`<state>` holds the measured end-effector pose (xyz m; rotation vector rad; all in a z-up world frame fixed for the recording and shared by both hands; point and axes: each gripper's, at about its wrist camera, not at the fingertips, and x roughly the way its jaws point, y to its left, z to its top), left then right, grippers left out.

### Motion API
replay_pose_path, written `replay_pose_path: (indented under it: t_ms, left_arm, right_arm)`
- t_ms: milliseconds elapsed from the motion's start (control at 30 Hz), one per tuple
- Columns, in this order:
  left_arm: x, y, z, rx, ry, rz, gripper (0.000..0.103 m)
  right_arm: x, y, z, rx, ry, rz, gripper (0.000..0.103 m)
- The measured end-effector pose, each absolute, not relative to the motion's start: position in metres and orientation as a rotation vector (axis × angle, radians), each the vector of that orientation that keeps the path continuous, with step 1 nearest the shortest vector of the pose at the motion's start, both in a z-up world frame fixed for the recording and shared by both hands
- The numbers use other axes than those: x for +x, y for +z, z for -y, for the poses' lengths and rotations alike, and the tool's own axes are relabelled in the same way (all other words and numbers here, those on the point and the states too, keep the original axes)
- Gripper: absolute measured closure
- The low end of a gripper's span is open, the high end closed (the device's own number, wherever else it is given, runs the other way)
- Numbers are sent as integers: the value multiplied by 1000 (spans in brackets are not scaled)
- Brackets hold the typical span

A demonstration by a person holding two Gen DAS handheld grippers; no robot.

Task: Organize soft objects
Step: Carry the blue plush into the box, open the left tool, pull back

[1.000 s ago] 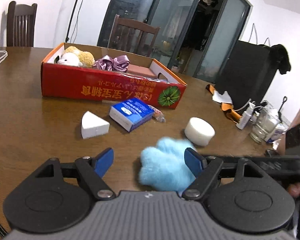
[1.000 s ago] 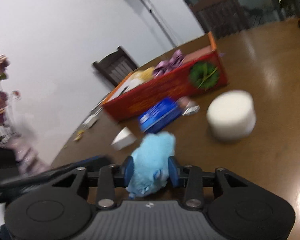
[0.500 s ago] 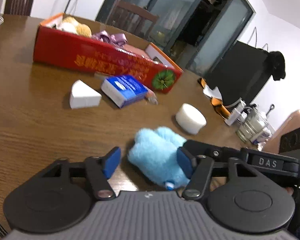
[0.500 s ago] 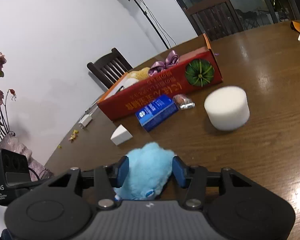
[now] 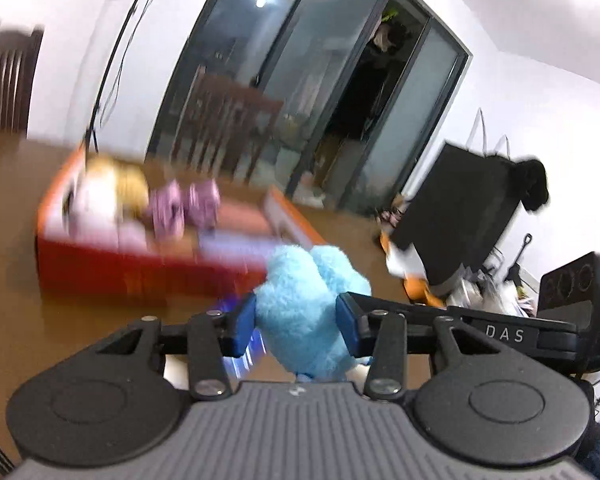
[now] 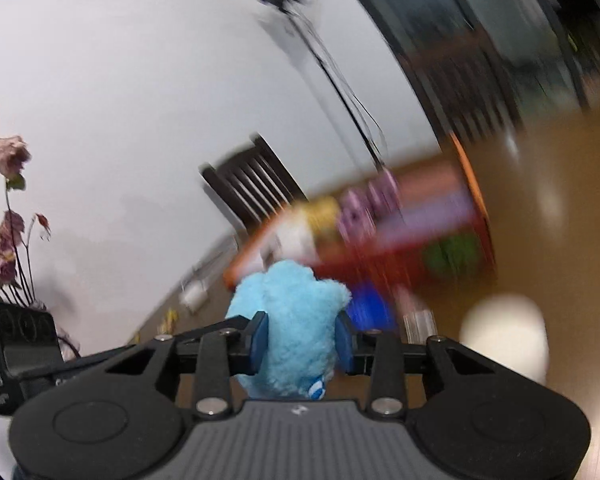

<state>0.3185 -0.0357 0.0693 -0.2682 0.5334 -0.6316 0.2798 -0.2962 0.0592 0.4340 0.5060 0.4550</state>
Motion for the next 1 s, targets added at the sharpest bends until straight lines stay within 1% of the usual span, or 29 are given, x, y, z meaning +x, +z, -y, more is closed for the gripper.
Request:
replay_pose_path:
  t_ms: [67,133,233,300,367,433,467,500,533,633,667,700,767,833,867,900,1000]
  left_arm:
    - [360,84,35,-248,-614,-530,60]
    - [402,86,33,-266,-586,-576,60]
    - [455,68,36,-250,-519,-686,60]
    - [474,51,41,-212,-481,-771,59]
    - [479,39,43,-162,-465,-813,57]
    - [473,33,43,-131,-468,-804,56]
    - [471,33,42,-121,-476,-802,52]
    - [467,33,41,-109,-475,-795,50]
    - [464,34,39,-102,-481,-785,50]
    - [459,41,34,-82,-497,-779,47]
    - [456,43,30,-78,-495,-765,42]
    - [454,47,26,-75,-485,-745,40]
    - [447,59,17,-74,-452,-718,40]
    - [436,74,6,-84,-436,-679,37]
    - [428,84,0,-85,-427,-657,37]
    - [420,92,-3,-79,-419,-639,36]
    - [389,119,-12,-44,-386,-571,34]
  right_arm:
    - [318,78,293,408,469,-480,69]
    - [366,87,290,417,473,-504,69]
    - [439,81,278,371,454,-599,69]
    - [473,68,268,320,451,-693,70]
    - [492,50,260,304,438,-759,70]
    - [505,33,256,299,451,-821,76]
    - [506,26,253,296,452,-842,81]
    - [507,19,251,308,462,-862,82]
    - [508,15,251,332,476,-869,83]
    - [505,18,246,303,493,-888,83]
    - [505,20,245,290,491,-891,80]
    - [504,21,244,280,482,-892,78]
    - [499,24,241,259,472,-884,76]
    - [484,33,243,257,469,-842,67]
    - [478,38,247,272,474,-821,57]
    - [468,46,250,285,480,-798,54]
    - [438,75,258,254,463,-722,54]
